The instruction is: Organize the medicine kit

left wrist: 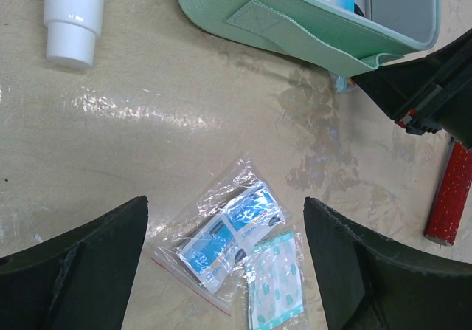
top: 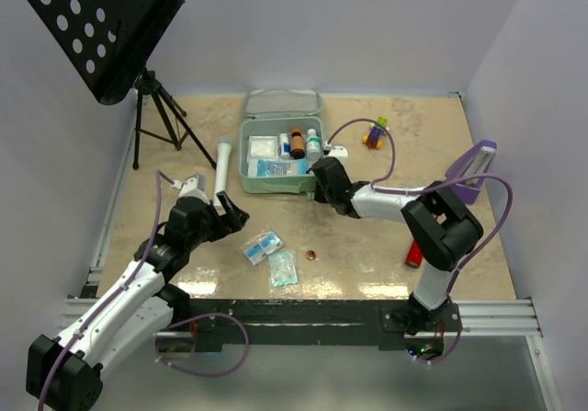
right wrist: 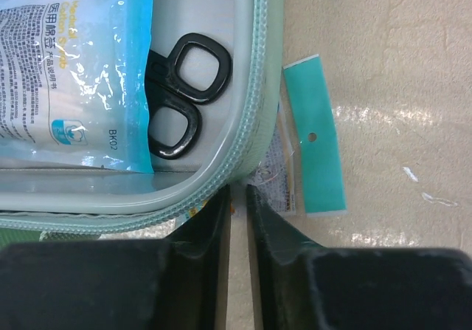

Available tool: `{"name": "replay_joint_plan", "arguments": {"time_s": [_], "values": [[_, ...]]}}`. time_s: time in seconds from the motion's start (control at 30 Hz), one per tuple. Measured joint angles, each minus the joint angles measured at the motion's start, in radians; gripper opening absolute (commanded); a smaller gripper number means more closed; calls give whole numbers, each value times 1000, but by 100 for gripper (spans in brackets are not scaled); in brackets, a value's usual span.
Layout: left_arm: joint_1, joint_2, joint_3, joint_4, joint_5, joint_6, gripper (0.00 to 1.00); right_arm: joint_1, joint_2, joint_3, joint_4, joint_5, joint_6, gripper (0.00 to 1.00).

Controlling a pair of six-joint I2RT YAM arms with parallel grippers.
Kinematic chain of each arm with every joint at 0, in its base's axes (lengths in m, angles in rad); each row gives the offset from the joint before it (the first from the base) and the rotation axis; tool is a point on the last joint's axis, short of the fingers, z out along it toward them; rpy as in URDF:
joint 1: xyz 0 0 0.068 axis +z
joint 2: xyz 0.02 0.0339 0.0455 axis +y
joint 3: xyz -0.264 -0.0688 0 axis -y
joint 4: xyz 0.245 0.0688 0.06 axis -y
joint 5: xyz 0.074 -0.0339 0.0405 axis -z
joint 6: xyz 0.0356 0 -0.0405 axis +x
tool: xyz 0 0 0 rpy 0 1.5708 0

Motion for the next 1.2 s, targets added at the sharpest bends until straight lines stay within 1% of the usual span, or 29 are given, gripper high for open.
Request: {"name": "replay_joint_plan", "arguments": {"time_s": [0.07, 0.1, 0.37, 0.57, 0.73, 0.8, 0.83, 0.9, 0.97, 1.07, 1.2], "values": [[0, -2, 0, 0, 0, 0, 90, 0, 0, 2, -3, 0, 2, 1], [0, -3, 0, 0, 0, 0, 90, -1, 0, 2, -3, -2, 5, 0], [0, -8, -1, 1, 0, 0, 90, -8, -28, -24, -3, -34, 20, 0], [0, 2, -1, 6, 0, 0, 90, -8, -141, -92, -104, -91, 34, 0], [0, 19, -1, 8, 0, 0, 90, 6, -248, -95, -170, -121, 34, 0], [0, 23, -1, 9, 0, 0, 90, 10, -287, -95, -181, -132, 32, 31], [0, 24, -1, 9, 0, 0, 90, 11, -306, -95, -179, -144, 23, 42], [0, 26, -1, 10, 0, 0, 90, 13, -317, -95, -173, -158, 15, 54], [0, 26, -1, 10, 0, 0, 90, 15, -311, -95, -166, -174, 2, 59], [0, 26, -1, 10, 0, 0, 90, 16, -283, -95, -155, -178, -6, 63], [0, 21, -1, 8, 0, 0, 90, 16, -213, -95, -140, -176, -11, 63]]}}
